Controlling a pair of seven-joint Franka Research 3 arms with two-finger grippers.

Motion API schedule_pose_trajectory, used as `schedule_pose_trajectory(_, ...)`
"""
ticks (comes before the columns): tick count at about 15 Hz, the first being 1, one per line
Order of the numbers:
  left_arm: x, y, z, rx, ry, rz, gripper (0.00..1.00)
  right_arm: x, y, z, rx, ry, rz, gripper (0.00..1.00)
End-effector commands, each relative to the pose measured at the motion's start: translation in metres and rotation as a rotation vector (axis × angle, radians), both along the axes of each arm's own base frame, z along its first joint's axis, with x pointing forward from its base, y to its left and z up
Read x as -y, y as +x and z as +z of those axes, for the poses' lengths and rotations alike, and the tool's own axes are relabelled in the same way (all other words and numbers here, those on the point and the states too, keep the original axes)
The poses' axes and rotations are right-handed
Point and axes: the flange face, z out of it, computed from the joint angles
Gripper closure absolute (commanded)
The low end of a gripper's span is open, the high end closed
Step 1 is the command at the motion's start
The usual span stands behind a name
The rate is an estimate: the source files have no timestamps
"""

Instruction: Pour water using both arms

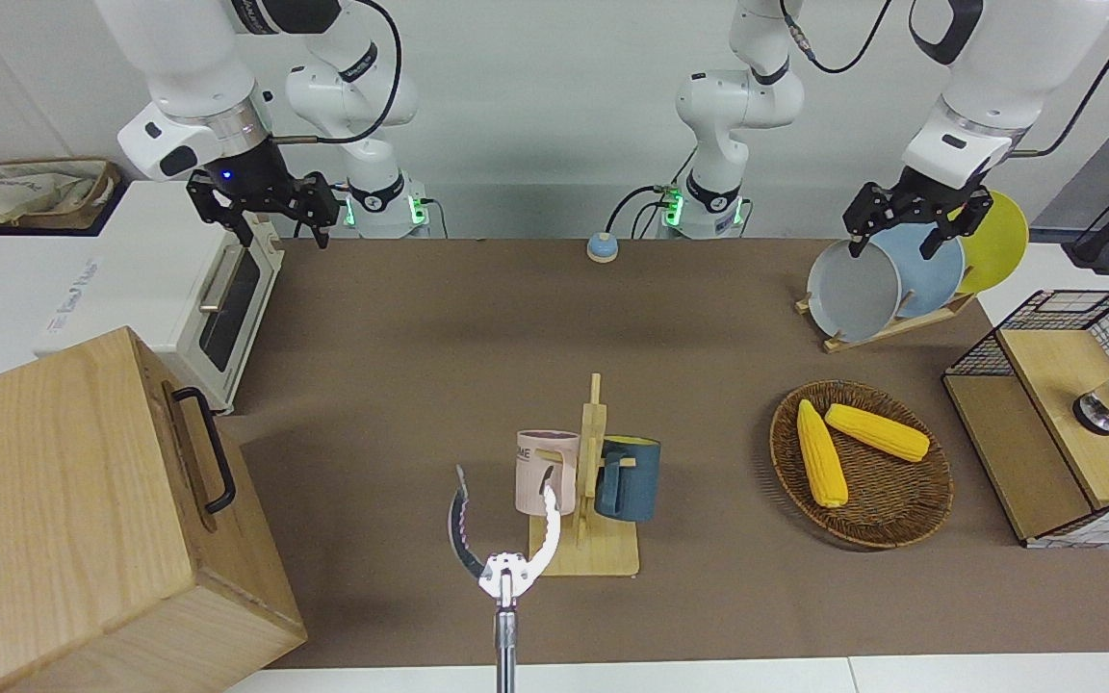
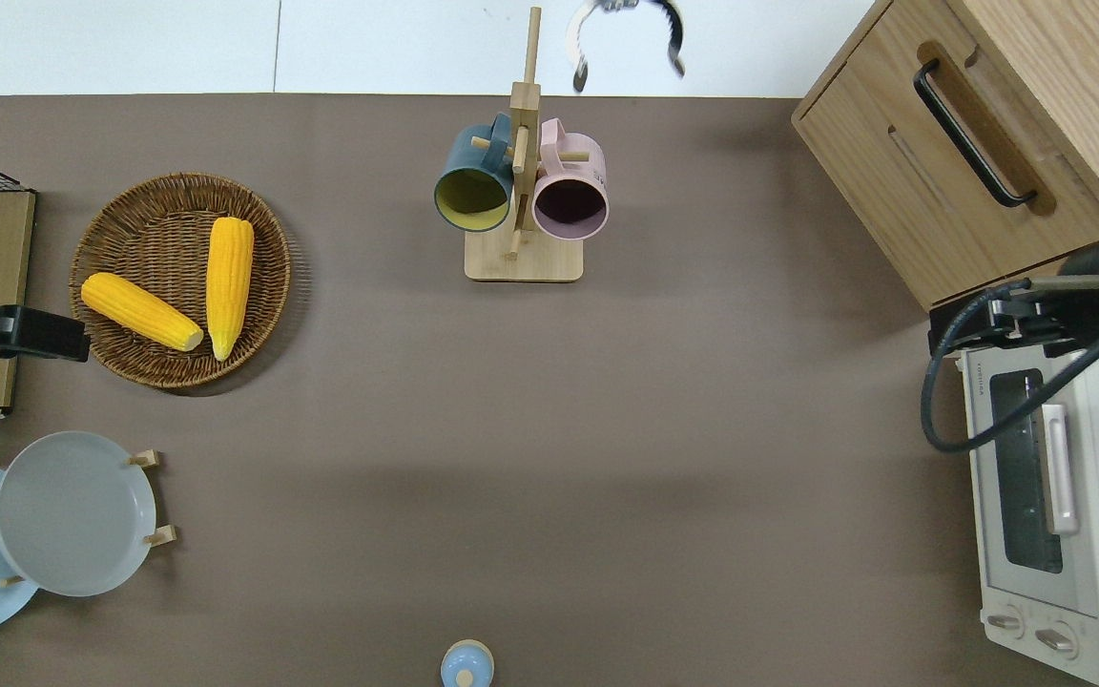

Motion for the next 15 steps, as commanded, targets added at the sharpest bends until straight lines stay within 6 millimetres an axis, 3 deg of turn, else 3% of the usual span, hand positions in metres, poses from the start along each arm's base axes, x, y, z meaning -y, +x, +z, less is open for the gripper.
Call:
schedule_pose_trajectory(1,-0.002,0.000,-0.004,-0.014,-0.011,-0.020,0.00,0.006,-0.001,0.004,0.011,0.018,0.012,0.005)
schedule_pose_trajectory(5,-0.004,0.000,-0.004,-0.014,-0.008,-0.017,0.00,0.003,-0.002,0.005,0.012,0.019,0.012,0.005)
schedule_pose_trajectory(11,-0.011,0.000,-0.003,-0.011,-0.006,-0.007,0.00,-0.016,-0.002,0.004,0.017,0.040,0.042,0.005)
schedule_pose_trajectory(13,-0.019,0.001,-0.004,-0.010,-0.006,-0.012,0.00,-0.027,0.002,-0.011,0.004,0.081,0.051,0.005)
schedule_pose_trajectory(15,-0.043,0.001,-0.004,0.001,-0.002,0.000,0.00,-0.057,0.005,-0.030,0.008,0.084,0.095,0.005)
